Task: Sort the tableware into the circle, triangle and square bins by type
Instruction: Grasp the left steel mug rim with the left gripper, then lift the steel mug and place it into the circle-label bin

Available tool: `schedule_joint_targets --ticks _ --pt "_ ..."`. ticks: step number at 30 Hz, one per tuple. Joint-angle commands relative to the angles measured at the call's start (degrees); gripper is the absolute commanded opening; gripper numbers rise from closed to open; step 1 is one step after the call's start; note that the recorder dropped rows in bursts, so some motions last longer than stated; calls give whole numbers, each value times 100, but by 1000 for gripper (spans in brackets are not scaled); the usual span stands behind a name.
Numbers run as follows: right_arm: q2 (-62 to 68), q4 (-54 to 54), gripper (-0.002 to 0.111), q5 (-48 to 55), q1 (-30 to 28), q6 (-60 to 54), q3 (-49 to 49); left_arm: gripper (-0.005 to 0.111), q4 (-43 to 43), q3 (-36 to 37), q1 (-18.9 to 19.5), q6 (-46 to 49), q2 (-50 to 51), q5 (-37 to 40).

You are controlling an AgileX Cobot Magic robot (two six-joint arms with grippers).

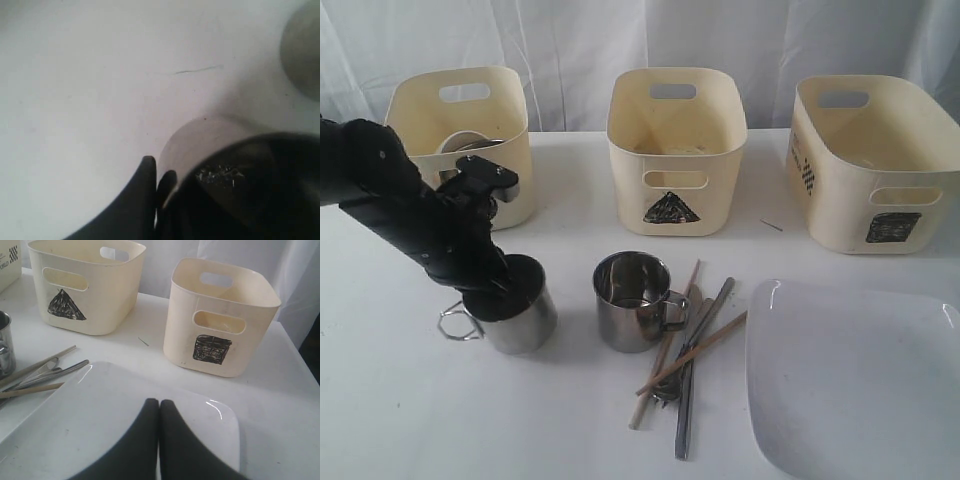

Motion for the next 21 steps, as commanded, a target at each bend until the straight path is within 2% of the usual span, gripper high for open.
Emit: schedule_joint_targets --ticks 1,8,13,18,21 --pt "-37 -5 0 -29 18 -7 40 0 152 17 14 -18 -648 239" --pt "-37 -5 0 -29 18 -7 40 0 142 -65 14 -18 -1346 539" --pt "-37 -5 0 -29 18 -7 40 0 205 -467 14 19 -1754 592" --pt "-37 -5 0 -29 18 -7 40 0 764 -1112 27 -17 -1727 687" --pt "-37 -5 0 -29 18 -7 40 0 1419 -1444 49 -265 -1639 601"
